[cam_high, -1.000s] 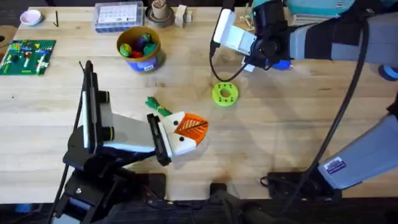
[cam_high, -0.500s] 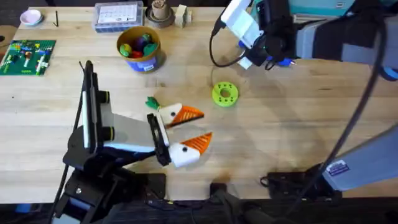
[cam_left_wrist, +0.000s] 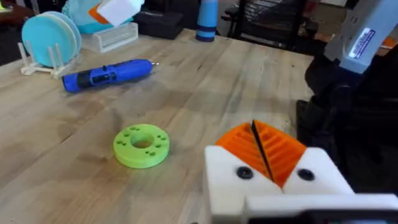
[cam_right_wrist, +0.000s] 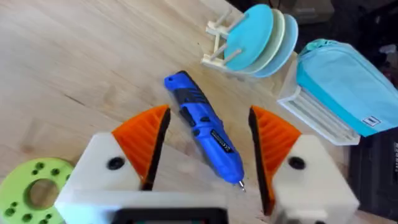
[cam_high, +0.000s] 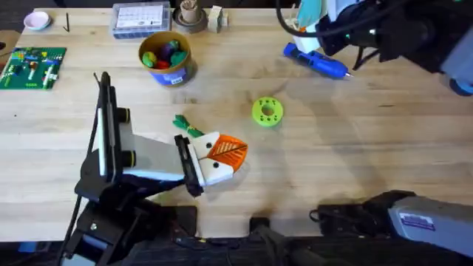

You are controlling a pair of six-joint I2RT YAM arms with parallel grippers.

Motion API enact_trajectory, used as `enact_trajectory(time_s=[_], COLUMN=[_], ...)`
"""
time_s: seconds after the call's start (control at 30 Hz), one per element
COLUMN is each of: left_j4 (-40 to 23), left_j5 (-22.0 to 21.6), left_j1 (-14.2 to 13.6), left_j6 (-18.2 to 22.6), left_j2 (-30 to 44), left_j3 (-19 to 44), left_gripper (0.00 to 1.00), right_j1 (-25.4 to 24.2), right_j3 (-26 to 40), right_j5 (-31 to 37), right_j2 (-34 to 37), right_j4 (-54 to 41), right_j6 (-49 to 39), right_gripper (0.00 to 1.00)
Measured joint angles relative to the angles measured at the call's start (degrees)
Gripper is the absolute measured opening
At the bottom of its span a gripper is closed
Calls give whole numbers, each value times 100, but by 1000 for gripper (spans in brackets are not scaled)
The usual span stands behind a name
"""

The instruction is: Pick up the gripper from the table and insert it into the empty holder that is missing its gripper. Then pick up a screw, insert it into the mounting hole, and use the screwdriver to tighten it. Finally, clean up the table by picking up the vegetable and placing it into the bucket.

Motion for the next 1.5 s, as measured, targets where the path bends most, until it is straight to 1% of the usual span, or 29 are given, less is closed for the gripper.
enact_trajectory(time_s=[0.03, 0.07, 0.1, 0.17, 0.2, 0.23, 0.27, 0.3, 0.33, 0.37, 0.43, 0.57, 0.67, 0.73, 0.8, 0.87, 0.97, 1.07, 1.1, 1.23, 1.3, 1.37, 1.43, 1.5], left_j4=[0, 0, 0, 0, 0, 0, 0, 2, 0, 0, 0, 40, 109, 150, 59, -385, -1483, -2677, -3135, -4383, -4737, -4908, -4911, -4907], left_j5=[2, 0, 0, -1, 0, 0, -1, -3, 2, 0, -2, -143, -402, -690, -985, -1372, -2045, -2829, -3188, -4350, -4751, -4989, -5080, -5082], left_j1=[0, 0, 0, 0, 0, 0, 0, 0, 0, 0, 0, 0, 0, -1, 0, 0, 0, 0, -2, 0, 0, 0, 0, -2], left_j6=[-9, -3, 16, 6, 3, -16, -10, 14, 2, -11, -8, 69, 101, 63, -29, -76, -141, -195, -286, -602, -678, -733, -775, -796], left_j2=[0, 0, 0, 0, 0, 0, 0, 0, 0, 0, -2, -4, -4, -4, -4, -4, -4, 67, 164, 733, 1111, 1469, 1792, 2017], left_j3=[0, 0, 0, 0, 0, 0, 0, 0, 0, 0, 0, 0, 0, 1, 23, 247, 851, 1719, 2112, 3341, 3838, 4224, 4516, 4698], left_gripper=[12, 11, 105, 407, 580, 662, 679, 742, 882, 964, 991, 993, 992, 993, 993, 993, 992, 993, 993, 993, 993, 993, 993, 993], right_j1=[2, 2, 2, 2, 2, 4, 4, 4, 4, 4, 4, 4, 4, 4, 4, 4, 4, 4, 4, 4, 4, 6, 4, 4], right_j3=[0, 0, 0, 0, 0, 0, 0, 0, 0, 0, 0, 0, 0, 0, 0, 0, 0, 0, 0, 0, 0, 0, 0, 0], right_j5=[-53, -111, -140, -203, -229, -257, -288, -338, -426, -530, -779, -1265, -1502, -1587, -1636, -1674, -1704, -1733, -1738, -1738, -1738, -1738, -1738, -1738], right_j2=[-111, -242, -343, -543, -632, -712, -780, -828, -880, -911, -956, -967, -967, -967, -967, -967, -967, -967, -967, -967, -967, -967, -967, -967], right_j4=[-50, -95, -110, -123, -121, -123, -121, -123, -123, -123, -123, -129, -129, -134, -132, -136, -136, -138, -138, -138, -138, -138, -138, -140], right_j6=[42, 102, 162, 290, 350, 402, 444, 477, 510, 532, 555, 580, 619, 644, 658, 660, 701, 796, 821, 859, 875, 877, 879, 882], right_gripper=[794, 794, 794, 794, 794, 794, 794, 794, 794, 794, 794, 794, 794, 794, 794, 794, 794, 794, 794, 795, 795, 794, 794, 794])
